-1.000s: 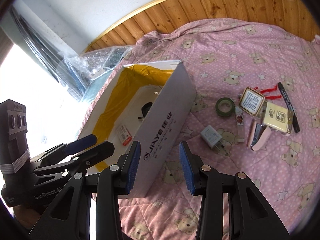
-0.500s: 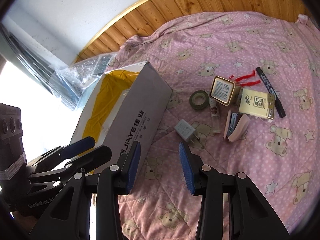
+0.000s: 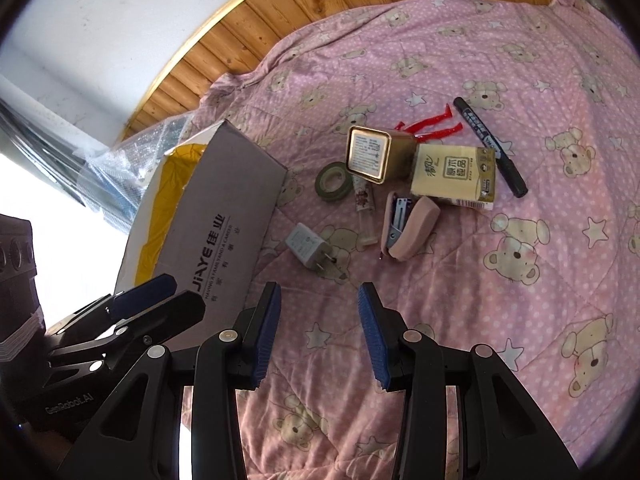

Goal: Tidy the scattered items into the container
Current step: 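Lower the right gripper onto the pink stapler and close on it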

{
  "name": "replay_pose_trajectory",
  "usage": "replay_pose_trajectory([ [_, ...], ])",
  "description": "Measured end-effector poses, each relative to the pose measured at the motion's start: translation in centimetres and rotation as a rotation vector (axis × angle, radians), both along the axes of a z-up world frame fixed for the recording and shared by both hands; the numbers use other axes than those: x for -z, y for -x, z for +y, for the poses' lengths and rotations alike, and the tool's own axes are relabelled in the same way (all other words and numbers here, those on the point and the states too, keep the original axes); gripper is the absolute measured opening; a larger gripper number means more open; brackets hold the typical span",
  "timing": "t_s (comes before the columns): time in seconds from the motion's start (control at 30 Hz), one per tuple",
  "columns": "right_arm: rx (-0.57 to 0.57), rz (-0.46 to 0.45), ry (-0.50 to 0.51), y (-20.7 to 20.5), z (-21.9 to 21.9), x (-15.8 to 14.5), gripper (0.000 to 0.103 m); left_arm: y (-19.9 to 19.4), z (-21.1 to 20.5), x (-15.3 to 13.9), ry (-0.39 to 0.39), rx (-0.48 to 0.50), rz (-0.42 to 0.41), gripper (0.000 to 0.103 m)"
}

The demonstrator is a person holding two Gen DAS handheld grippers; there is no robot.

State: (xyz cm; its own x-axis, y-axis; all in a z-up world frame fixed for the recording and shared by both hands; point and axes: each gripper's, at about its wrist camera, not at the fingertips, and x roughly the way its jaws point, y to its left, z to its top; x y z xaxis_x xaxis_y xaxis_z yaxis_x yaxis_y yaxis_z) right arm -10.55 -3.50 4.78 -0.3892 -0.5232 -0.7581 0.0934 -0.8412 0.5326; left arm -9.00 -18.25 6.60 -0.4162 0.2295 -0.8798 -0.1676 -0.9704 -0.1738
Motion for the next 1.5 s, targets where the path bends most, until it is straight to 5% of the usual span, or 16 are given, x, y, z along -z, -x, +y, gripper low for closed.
replay_pose_trajectory([
  [1.03, 0.111, -0.081, 0.01, 6.9, 3.8, 8.5, 0.041, 8.1, 2.2, 9.9, 0.103, -0.044, -0.165, 0.063],
  [1.17, 0.072, -0.059, -0.017, 7.5, 2.9, 8.2, 0.04, 8.6, 2.0, 10.7, 0.112, -0.056, -0.183, 0.063],
  [1.27, 0.019, -0.038, -0.024, 7.7, 2.1, 7.7, 0.028, 8.8, 1.9, 11.1, 0.113, -0.063, -0.195, 0.063],
  [1.5, -0.125, 0.062, -0.158, 7.0, -1.0, 5.3, 0.028, 9.2, 1.6, 11.6, 0.106, -0.075, -0.208, 0.063],
])
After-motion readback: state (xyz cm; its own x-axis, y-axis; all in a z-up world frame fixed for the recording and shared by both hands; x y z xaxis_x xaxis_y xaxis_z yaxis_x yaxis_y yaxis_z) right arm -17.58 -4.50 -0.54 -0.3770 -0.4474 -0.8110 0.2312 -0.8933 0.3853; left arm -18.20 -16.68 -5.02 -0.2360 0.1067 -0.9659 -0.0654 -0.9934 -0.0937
